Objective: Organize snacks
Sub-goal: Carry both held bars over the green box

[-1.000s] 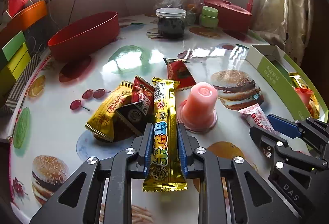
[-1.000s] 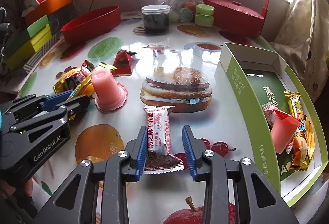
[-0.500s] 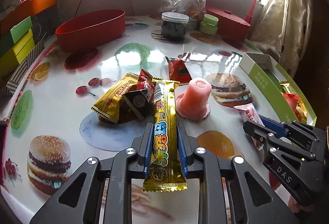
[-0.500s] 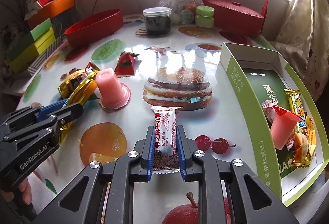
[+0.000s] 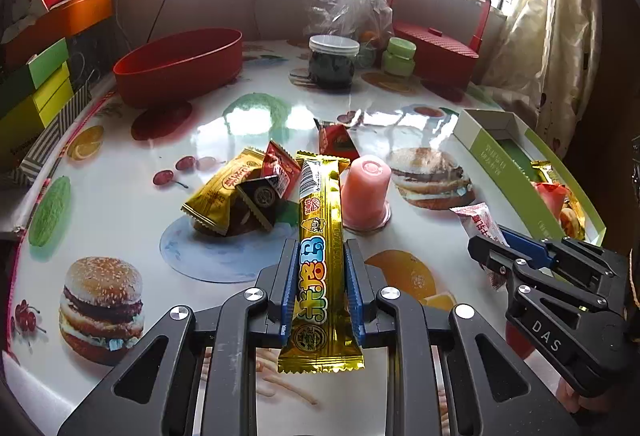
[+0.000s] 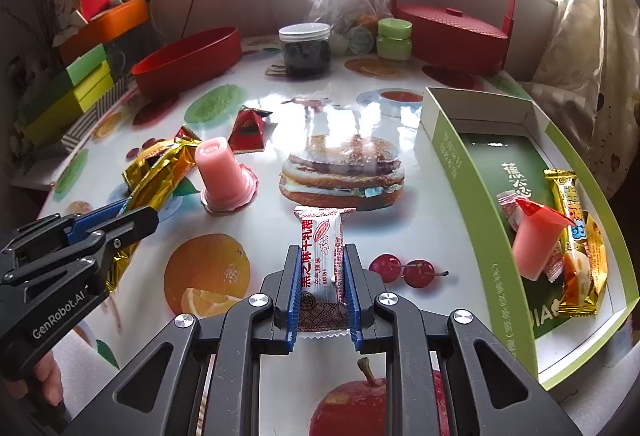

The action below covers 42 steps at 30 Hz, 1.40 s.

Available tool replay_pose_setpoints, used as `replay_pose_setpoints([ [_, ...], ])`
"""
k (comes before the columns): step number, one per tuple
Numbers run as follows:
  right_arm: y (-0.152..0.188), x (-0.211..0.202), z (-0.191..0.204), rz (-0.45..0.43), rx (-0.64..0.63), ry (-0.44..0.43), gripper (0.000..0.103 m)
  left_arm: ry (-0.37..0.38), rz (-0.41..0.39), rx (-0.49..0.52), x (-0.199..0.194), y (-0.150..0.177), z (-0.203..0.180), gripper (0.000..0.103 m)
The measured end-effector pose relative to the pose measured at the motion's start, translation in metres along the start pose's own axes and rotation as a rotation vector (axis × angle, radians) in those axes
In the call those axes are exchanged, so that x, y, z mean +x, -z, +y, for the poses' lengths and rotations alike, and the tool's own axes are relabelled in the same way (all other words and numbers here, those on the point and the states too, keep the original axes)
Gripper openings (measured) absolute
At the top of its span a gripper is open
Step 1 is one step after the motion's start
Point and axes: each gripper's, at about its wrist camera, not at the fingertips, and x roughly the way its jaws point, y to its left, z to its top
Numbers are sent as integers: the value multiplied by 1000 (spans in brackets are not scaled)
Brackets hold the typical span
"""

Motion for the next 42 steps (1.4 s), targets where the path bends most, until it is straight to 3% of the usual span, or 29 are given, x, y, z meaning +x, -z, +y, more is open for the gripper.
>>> replay_pose_setpoints([
  [13, -2, -20, -13, -43, 19, 5, 19, 20, -38, 9, -16, -11, -10, 23],
  [42, -8, -61, -54, -122, 55, 53, 19, 127, -77, 84, -21, -39, -73, 23],
])
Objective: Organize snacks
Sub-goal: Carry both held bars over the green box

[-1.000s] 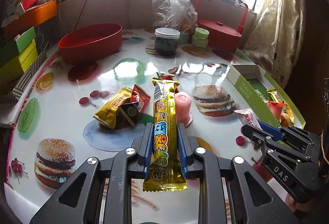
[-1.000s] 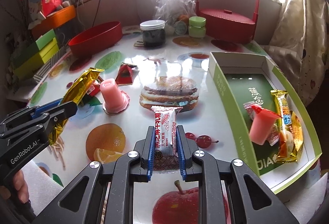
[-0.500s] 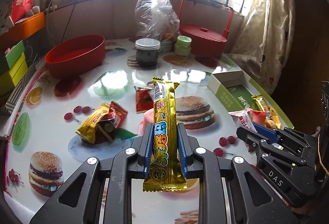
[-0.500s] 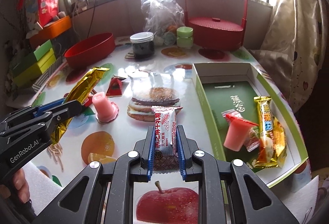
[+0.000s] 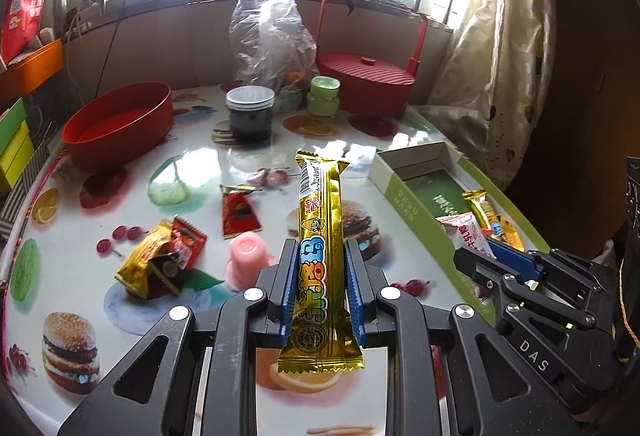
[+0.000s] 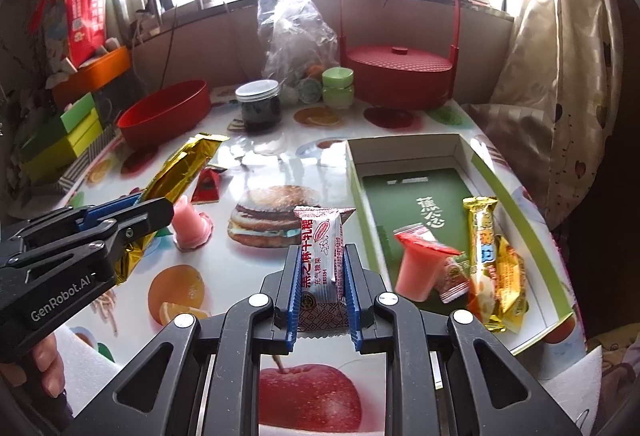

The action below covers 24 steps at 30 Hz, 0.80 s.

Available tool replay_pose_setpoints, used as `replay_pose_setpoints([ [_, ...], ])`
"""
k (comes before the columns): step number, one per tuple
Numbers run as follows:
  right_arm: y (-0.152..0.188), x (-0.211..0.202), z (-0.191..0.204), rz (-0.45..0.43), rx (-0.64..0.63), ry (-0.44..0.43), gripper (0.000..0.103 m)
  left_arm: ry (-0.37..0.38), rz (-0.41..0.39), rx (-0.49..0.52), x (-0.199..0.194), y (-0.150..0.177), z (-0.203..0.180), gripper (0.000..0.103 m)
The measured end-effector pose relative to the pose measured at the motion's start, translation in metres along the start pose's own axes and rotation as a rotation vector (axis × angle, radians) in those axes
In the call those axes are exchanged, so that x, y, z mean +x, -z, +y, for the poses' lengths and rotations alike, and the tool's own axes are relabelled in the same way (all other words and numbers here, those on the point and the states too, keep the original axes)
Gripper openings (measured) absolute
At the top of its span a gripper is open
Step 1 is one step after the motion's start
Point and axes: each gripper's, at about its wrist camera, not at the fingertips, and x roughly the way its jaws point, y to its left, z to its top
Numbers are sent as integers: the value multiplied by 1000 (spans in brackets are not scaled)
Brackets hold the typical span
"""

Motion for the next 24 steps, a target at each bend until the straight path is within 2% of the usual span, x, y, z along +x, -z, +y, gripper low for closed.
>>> replay_pose_setpoints([
  [24, -4, -19, -68, -42, 91, 82, 19, 90, 15, 76, 26, -20, -63, 23],
])
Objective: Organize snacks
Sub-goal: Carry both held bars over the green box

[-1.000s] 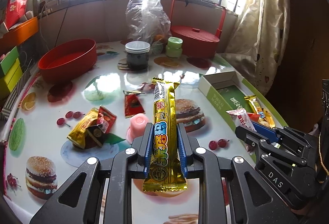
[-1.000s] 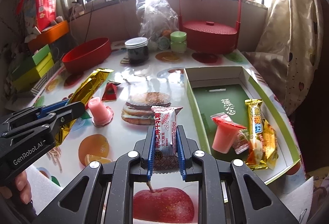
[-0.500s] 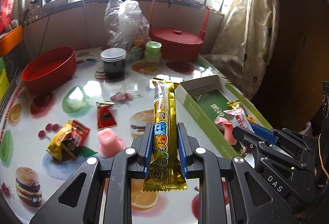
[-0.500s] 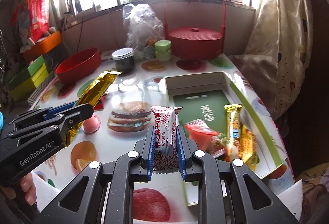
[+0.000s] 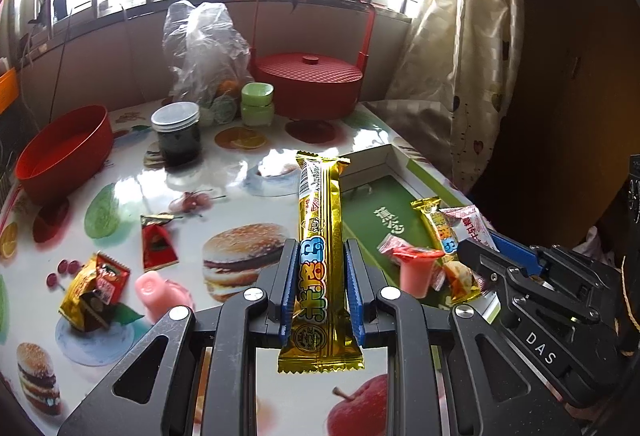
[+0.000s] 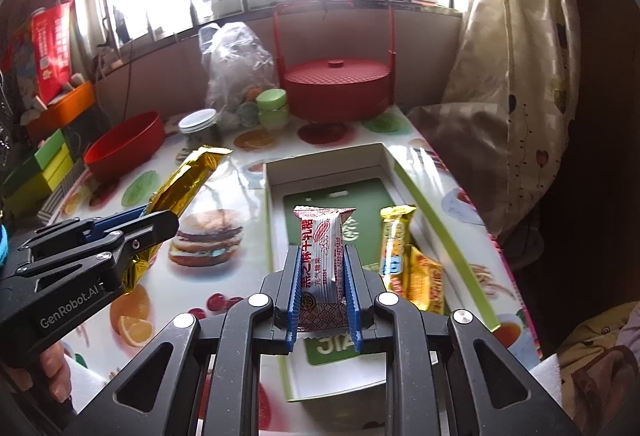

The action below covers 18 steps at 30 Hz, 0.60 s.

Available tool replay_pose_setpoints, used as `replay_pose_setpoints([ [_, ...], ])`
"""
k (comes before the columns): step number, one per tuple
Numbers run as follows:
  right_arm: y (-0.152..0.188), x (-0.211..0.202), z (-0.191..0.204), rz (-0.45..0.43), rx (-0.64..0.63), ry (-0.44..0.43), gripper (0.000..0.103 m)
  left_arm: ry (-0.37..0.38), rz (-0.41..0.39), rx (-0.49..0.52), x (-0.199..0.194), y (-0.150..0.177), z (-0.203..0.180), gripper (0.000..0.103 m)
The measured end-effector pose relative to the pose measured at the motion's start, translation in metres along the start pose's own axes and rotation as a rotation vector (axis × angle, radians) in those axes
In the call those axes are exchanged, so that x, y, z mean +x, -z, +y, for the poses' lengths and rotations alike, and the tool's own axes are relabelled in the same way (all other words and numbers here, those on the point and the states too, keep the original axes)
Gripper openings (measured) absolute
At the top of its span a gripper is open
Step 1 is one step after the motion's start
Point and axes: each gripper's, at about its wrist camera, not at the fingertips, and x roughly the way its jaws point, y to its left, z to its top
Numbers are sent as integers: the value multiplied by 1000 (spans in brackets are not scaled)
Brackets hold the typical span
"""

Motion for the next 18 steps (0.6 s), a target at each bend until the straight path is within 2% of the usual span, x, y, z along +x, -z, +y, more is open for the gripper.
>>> replay_pose_setpoints([
  [18, -6, 15, -58, 33, 55, 65, 19, 60, 60, 11, 42, -12, -32, 23],
])
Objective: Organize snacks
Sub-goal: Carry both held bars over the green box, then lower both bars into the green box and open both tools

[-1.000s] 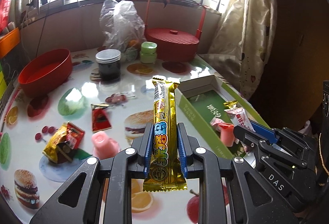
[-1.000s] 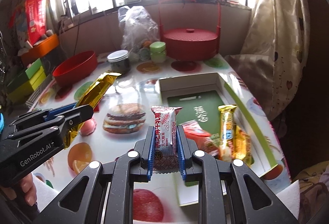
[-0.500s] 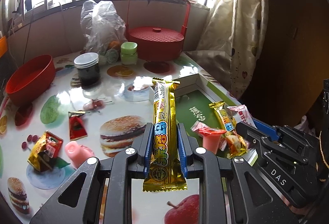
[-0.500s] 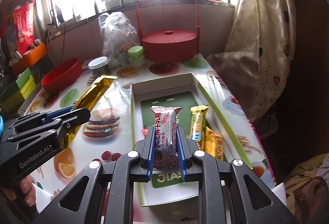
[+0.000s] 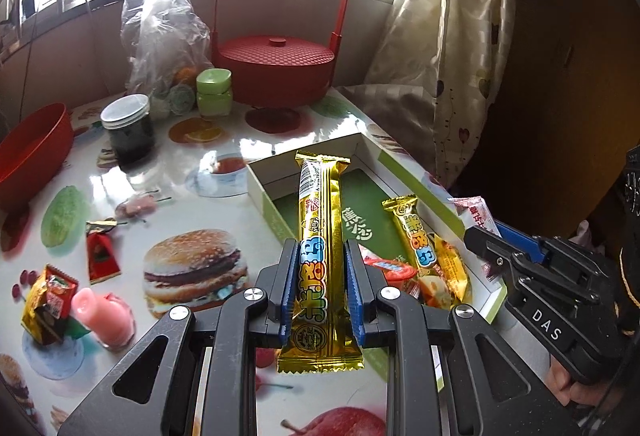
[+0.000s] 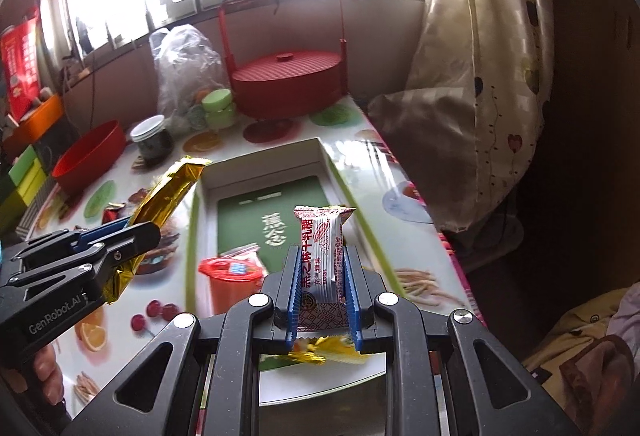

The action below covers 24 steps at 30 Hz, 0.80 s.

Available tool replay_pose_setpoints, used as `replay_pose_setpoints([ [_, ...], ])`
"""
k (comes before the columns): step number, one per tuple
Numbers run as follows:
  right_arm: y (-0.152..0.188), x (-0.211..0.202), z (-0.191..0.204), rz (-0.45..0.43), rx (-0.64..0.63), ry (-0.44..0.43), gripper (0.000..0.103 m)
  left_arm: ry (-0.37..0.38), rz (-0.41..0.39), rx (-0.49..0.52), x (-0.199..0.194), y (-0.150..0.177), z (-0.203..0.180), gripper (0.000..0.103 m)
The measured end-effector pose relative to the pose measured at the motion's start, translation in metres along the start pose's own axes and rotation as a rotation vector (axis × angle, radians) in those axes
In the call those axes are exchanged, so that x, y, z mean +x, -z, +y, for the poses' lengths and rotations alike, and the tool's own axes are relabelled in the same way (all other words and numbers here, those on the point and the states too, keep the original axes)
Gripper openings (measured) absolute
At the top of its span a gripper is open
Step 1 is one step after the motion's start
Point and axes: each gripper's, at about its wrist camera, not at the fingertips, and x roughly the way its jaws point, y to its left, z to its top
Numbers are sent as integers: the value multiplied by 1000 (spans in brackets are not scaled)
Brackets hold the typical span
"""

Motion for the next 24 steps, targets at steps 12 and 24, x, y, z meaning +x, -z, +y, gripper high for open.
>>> replay_pose_setpoints([
  [12, 0, 16, -14, 31, 12, 10, 19, 8, 49, 2, 26, 1, -8, 23],
  [24, 2, 31, -19, 59, 16, 15, 19, 12, 70, -2, 40, 2, -10, 23],
])
